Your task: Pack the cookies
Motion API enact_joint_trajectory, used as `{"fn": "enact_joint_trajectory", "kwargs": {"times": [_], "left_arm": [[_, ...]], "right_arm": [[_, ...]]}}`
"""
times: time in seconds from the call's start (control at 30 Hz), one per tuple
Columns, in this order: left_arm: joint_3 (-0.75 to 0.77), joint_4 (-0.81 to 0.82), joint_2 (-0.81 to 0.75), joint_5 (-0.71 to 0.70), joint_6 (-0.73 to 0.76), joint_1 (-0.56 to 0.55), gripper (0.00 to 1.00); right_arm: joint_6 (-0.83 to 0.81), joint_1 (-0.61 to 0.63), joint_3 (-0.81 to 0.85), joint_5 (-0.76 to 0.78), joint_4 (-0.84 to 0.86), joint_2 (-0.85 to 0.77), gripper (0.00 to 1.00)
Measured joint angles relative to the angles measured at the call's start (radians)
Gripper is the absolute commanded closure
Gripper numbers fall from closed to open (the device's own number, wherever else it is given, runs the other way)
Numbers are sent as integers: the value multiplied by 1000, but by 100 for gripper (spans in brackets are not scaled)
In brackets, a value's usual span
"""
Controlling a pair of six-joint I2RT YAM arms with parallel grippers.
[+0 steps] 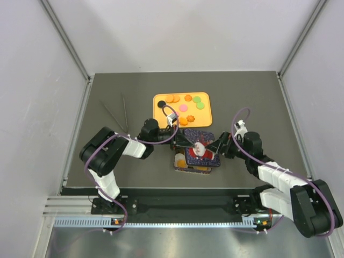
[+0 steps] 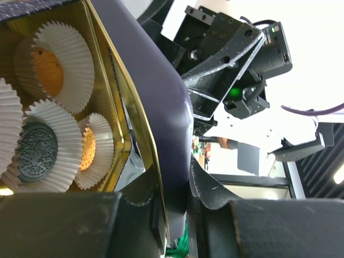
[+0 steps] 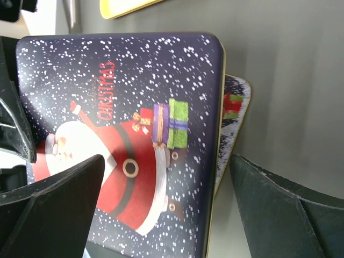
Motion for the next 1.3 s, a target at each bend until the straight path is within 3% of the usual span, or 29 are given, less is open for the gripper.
{"fn": "enact_joint_trajectory", "kwargs": {"times": [0.17, 0.5, 0.7, 1.03, 1.3], "left_arm": [[0, 8, 0, 27, -10, 4, 99], [0, -2, -1, 63, 8, 23, 95], [1, -95, -10, 81, 66, 39, 89], [6, -218, -29, 90, 143, 60, 80], [23, -333, -48, 52, 217, 90, 66]], "right_arm": [[13, 0, -4, -33, 42, 26, 4], [30, 0, -12, -64, 75, 42, 29], [31, 0, -19, -61, 73, 59, 39], [39, 0, -19, -62, 79, 82, 43], [38, 0, -19, -64, 89, 91, 44]]}}
